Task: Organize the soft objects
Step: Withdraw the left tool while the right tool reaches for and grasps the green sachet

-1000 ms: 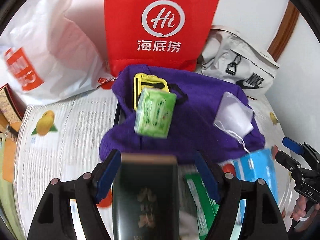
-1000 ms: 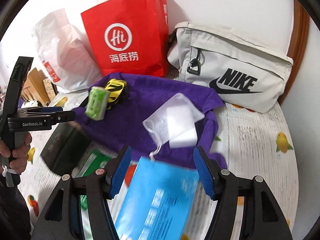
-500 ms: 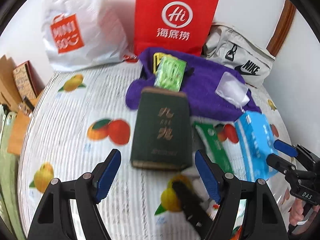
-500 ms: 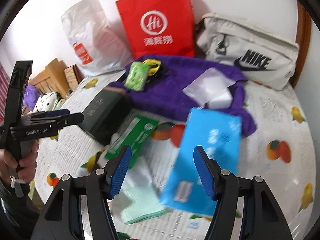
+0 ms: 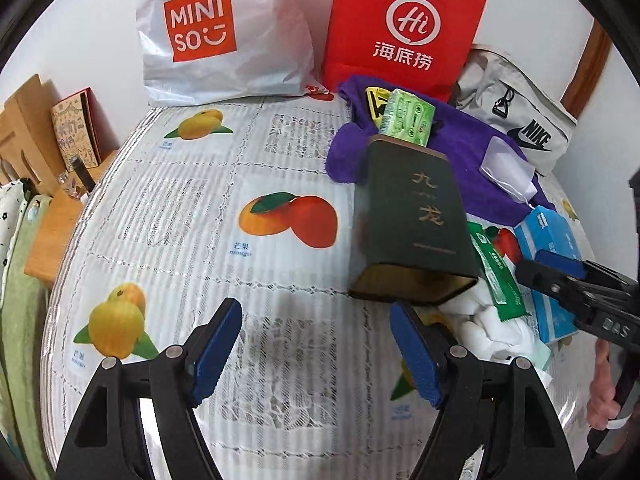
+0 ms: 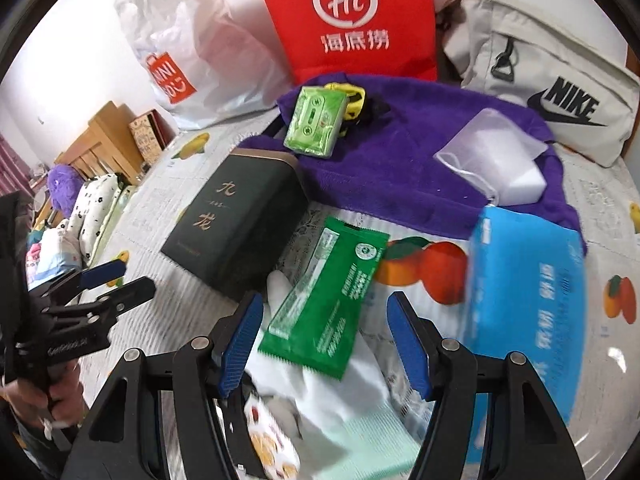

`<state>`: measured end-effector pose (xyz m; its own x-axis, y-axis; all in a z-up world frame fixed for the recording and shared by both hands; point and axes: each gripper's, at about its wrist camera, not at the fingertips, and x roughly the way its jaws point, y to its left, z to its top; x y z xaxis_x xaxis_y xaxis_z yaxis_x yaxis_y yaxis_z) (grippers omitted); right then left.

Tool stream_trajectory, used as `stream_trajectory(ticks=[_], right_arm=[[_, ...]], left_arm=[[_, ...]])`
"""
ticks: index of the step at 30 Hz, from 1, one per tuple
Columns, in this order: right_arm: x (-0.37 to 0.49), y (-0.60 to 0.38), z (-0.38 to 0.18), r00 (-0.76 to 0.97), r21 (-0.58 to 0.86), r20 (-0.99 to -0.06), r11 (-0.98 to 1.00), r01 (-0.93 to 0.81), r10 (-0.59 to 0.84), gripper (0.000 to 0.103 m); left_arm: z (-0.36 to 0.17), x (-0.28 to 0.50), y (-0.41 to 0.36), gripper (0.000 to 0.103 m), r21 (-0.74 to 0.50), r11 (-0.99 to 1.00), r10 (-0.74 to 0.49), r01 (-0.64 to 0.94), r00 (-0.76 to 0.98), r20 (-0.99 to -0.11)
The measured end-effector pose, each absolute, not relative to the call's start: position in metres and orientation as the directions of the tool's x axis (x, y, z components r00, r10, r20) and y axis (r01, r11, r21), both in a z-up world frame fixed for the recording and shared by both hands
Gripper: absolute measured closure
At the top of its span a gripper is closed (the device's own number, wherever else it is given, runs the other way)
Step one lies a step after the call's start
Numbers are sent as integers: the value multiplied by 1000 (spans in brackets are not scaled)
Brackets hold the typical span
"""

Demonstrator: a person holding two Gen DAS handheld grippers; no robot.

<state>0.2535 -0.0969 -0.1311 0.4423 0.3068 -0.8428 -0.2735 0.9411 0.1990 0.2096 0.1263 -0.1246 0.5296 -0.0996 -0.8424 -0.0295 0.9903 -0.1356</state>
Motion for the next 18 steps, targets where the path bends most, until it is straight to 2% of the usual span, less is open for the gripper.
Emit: stream_trajectory(ticks=[11,13,17,18], right_arm=[[289,-84,-165,352,213,-898,960,-179,265,40],[291,-85,-171,333,227,-903,959,-168,272,46],[291,-85,-170,347,232,-894,955,-187,285,69],[290,-86,-169,350,236,-890,953,-191,291,69]], left_arm=[[-140,225,139,28,-181,983,-147,-17,509,-848],[-141,226,139,28,-183,983,-148,-18,508,-849],[-142,226,139,28,-183,983,-149,-20,503,-851],[-141,225,139,28,-182,983,-148,-20,503,-851]])
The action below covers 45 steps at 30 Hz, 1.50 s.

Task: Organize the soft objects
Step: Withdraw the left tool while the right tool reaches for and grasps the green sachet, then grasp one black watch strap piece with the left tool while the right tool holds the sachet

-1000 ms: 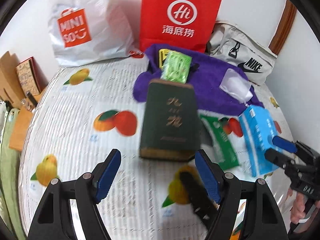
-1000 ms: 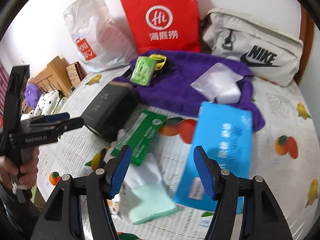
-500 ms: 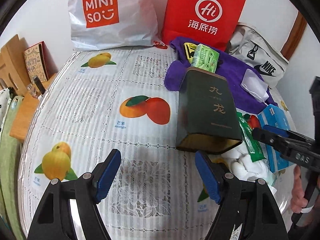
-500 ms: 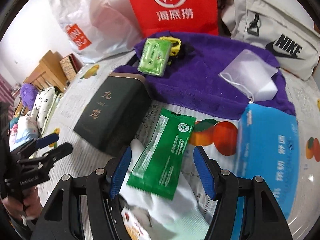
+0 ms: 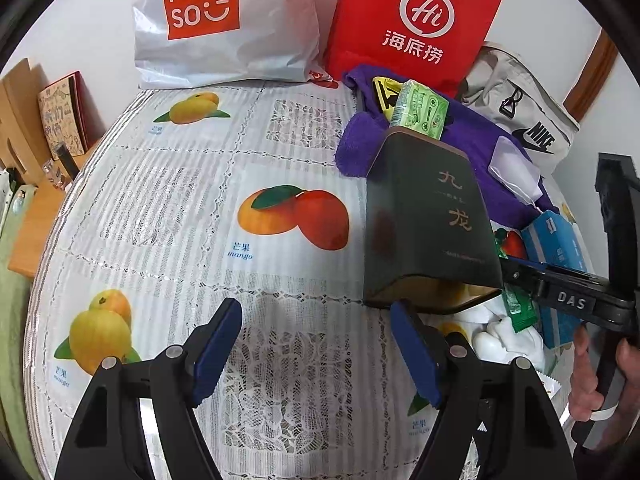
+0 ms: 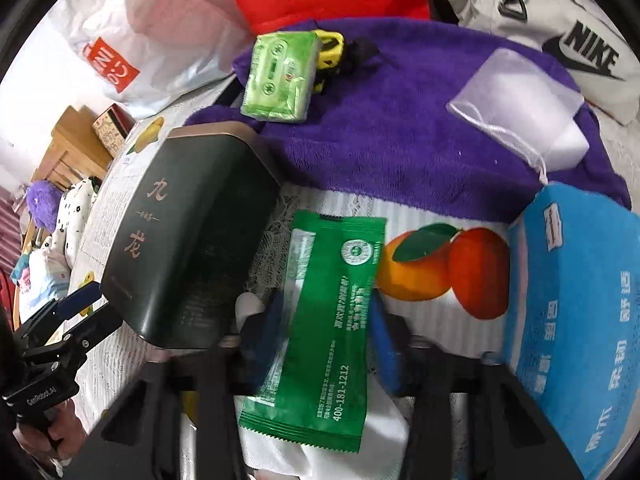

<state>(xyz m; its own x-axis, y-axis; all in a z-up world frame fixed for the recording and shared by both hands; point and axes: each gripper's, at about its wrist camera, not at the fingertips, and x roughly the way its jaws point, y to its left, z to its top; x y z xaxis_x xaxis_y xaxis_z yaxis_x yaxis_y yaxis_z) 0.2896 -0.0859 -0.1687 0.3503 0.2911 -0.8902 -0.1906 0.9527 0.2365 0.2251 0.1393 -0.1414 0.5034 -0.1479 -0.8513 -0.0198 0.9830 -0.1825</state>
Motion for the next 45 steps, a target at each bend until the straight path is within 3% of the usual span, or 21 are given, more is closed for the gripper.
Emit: stream_trajectory(ticks=[18,28,36,38,39,42,45], right_arm=[[202,-138,-109,494,251,-802,940,-230,335,71],[151,-175,-110,534,250,-781,946,-209,324,71],[137,-194,-117,541,277,-773,943,-184,332,71],[136,-196,-118,541,279,-772,942,-185,334,71],[135,-196,-118,541,278,-772,942,-186,334,71],[133,-199,-118,545,278,-768,942,-189,336,71],[132,-202,-119,546,282,-768,942,-182,336,71]], left_arm=[[-132,173,77,28,-214,974,-222,74,486,-845],[-155,145,30,28,-209,968,-247,136,423,-872],[-163,154,5,27,-146,978,-198,147,452,-870],[-163,157,3,43,-125,981,-179,146,464,-868],[-163,158,4,60,-96,985,-153,141,472,-869],[-161,160,16,76,-149,980,-194,132,462,-866],[-159,159,29,83,-170,978,-207,121,463,-862]])
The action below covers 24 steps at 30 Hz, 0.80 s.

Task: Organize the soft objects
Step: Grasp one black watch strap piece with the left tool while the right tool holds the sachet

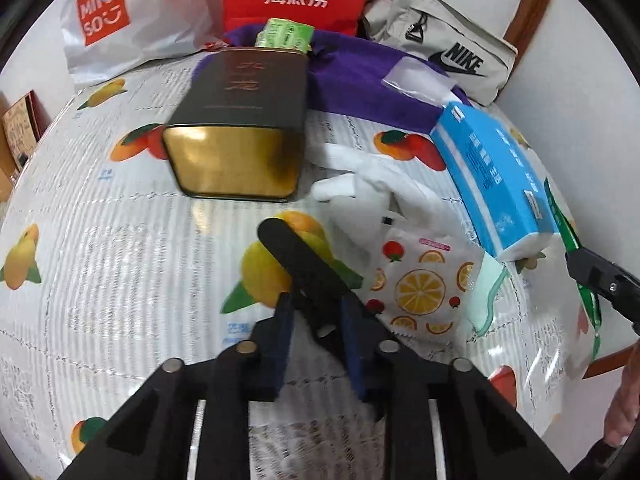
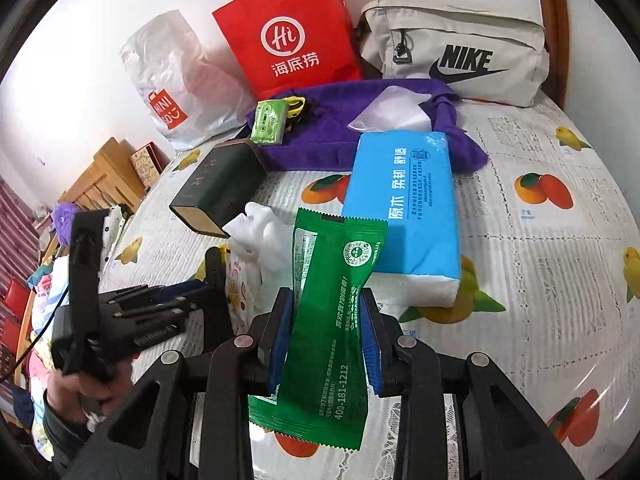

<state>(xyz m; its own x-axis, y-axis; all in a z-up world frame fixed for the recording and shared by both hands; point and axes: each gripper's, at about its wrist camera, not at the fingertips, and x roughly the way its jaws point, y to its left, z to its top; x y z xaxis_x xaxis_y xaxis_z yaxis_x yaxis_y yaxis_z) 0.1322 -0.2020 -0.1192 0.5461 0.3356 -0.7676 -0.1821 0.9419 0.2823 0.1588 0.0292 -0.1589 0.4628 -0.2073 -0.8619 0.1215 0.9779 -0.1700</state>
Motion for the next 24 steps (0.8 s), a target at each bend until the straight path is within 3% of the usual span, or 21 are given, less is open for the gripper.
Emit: stream_trajectory(ticks=[3,6,10,12,16,24], right_arm=[[132,-204,-121,543,285,-770,942,-180,336,71],[131,-203,-122,542,288,-769,941,-179,338,71],[132,-204,-122,541,287,-770,940,-182,340,71],[131,-205,-122,541,286,-769,941,-183,339,70],[130,-206,-125,537,289,-773,941,-176,338,70],[126,-211,-127,535,290,-776,942,-171,336,70]], left_arm=[[-158,155,36,83,-112,989,-146,99,468,-872],[-159,152,40,82,-156,983,-183,97,453,-872],[-159,142,28,59,-200,969,-244,146,430,-869],[-162,138,16,55,-158,973,-216,167,425,-879],[-164,134,1,52,-64,981,-143,184,456,-879],[-162,133,16,50,-24,989,-87,143,453,-887]])
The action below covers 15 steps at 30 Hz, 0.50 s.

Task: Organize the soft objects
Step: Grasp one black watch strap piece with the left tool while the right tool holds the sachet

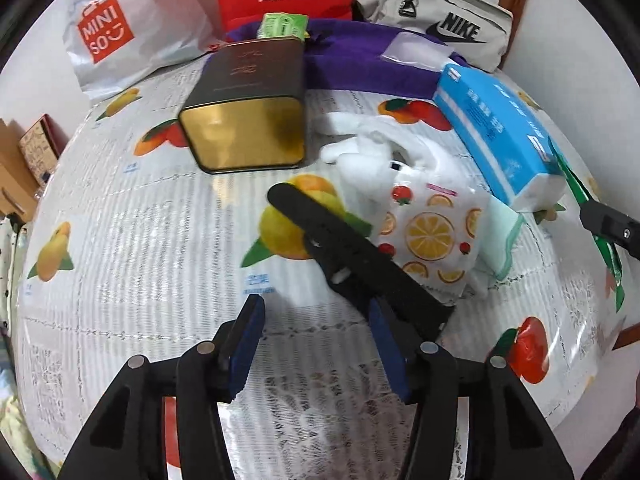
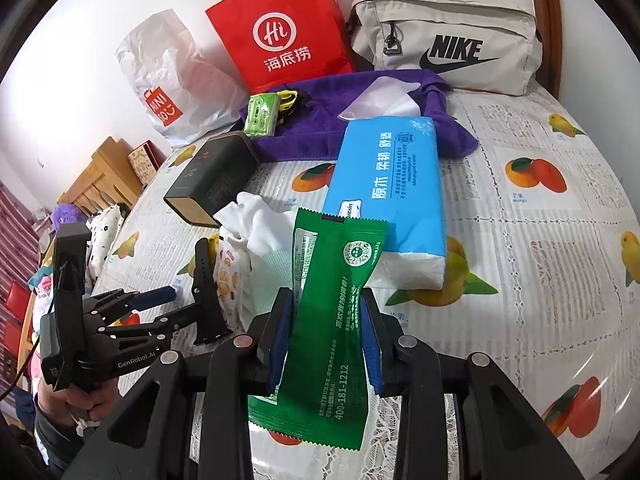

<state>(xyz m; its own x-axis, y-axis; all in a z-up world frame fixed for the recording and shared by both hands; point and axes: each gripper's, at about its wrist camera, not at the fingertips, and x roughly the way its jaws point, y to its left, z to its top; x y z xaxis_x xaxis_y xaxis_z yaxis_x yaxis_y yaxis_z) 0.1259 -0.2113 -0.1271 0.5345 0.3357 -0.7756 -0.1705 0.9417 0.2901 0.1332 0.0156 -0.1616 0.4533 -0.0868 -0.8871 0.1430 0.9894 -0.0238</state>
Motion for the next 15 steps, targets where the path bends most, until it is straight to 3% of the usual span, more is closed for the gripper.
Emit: stream_trajectory(ticks=[11,13,15], right_arm=[[127,-211,-131,525,297,-779,939,-173,343,70],[128,-210,-132,523,295,-781,940,-172,341,70],[128,-210,-132,522,295,-782,940,-172,341,70]], left_arm=[[-163,150,-11,50,14,982,-74,188,455,-887],[-163,152,-16,42,44,984,-42,173,466,-884],[-164,152,-14,42,30,986,-52,167,464,-884]])
